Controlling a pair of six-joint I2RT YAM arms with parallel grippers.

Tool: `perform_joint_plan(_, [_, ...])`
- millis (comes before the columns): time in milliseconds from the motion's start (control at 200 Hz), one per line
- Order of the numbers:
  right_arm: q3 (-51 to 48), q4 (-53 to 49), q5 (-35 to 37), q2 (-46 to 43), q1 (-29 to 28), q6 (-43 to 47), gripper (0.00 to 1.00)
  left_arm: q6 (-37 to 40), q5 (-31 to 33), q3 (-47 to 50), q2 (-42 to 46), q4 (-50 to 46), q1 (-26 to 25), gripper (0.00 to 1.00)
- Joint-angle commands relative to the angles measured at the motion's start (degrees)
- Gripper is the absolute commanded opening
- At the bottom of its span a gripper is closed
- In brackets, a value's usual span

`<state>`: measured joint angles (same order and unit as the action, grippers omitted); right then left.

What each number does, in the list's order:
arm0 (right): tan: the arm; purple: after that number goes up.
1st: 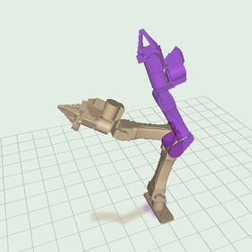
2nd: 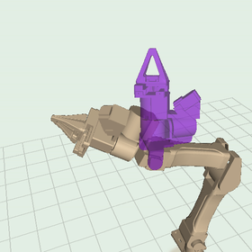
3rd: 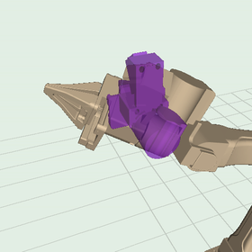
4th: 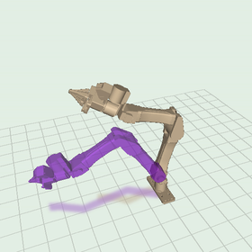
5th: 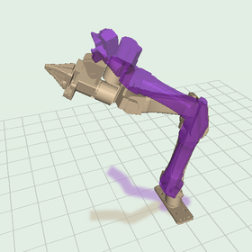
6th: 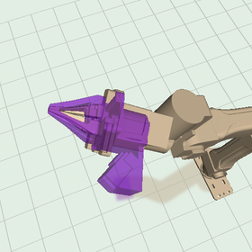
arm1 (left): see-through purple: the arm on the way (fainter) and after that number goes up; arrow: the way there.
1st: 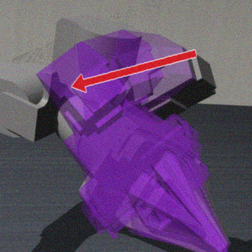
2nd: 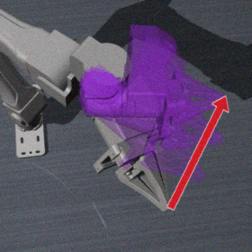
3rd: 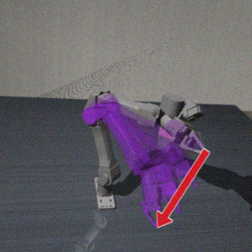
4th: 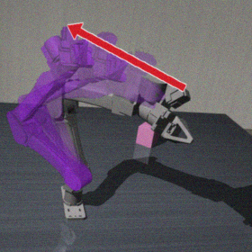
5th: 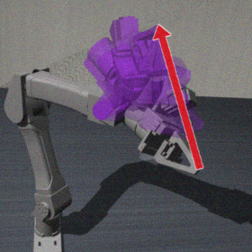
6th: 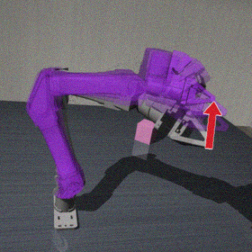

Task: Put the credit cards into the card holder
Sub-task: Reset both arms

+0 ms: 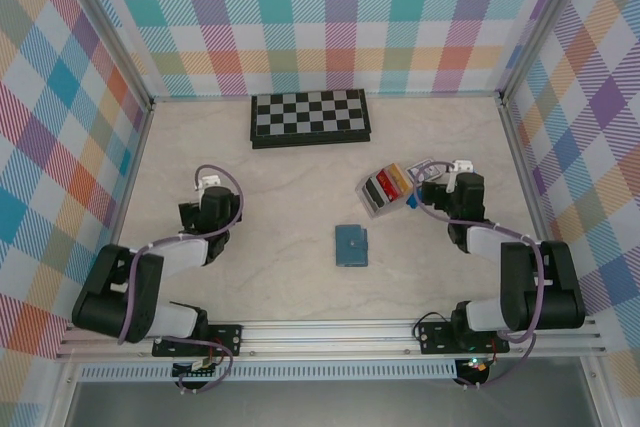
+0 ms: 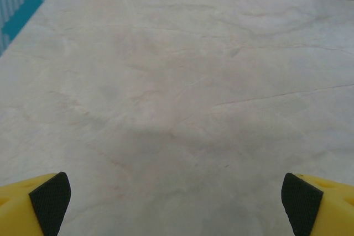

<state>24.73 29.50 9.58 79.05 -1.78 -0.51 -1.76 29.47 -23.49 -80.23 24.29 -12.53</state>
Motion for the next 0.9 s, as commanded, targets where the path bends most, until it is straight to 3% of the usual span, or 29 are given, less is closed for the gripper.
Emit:
perform_joint_plan(0, [-3.48, 14.44, -3.58, 1.16, 0.57, -1.68, 0.91, 4.22, -6.47, -3.59, -4.88, 14.1, 2.26, 1.0])
perform_joint_plan(55, [-4.98, 18.74, -2.7, 2.51, 0.57, -2.32, 0.92, 4.43, -8.33, -4.41, -8.38, 15.98, 3.0, 1.0])
perform_joint_plan(95, [-4.84, 19.19, -1.88, 3.23, 0.55, -2.72, 0.92, 3.49, -11.11, -5.32, -7.56, 12.35, 4.15, 1.0])
perform_joint_plan(205, [-3.02, 17.15, -1.75, 4.61, 0.55, -2.84, 0.93, 1.81, -16.19, -1.92, -7.72, 18.47, 6.97, 1.0])
perform_joint_plan(305, [-3.37, 18.27, -2.03, 5.53, 0.56, -2.69, 0.93, 2.28, -16.97, 0.36, -9.66, 24.36, 7.09, 1.0])
perform_joint_plan(360, [-4.96, 25.55, -1.06, 8.94, 0.56, -2.84, 0.94, 2.26, -16.94, 0.26, -9.39, 23.59, 7.09, 1.0])
perform_joint_plan(410, [-3.72, 19.63, -0.24, 7.08, 0.57, -3.58, 0.93, 2.17, -16.96, 0.09, -9.35, 23.04, 7.09, 1.0])
perform_joint_plan(460, [-3.69, 21.25, 1.33, 7.94, 0.49, -3.8, 0.94, 2.19, -16.93, 0.12, -9.53, 23.33, 7.07, 1.0])
perform_joint_plan(495, [-2.68, 18.85, 1.45, 7.73, 0.44, -3.86, 1.0, 2.26, -16.92, 0.11, -9.44, 23.37, 7.09, 1.0])
perform_joint_plan(895, [-2.06, 18.36, 2.72, 8.13, -0.86, -2.74, 1.0, 2.22, -17.0, 0.19, -9.33, 23.43, 7.09, 1.0])
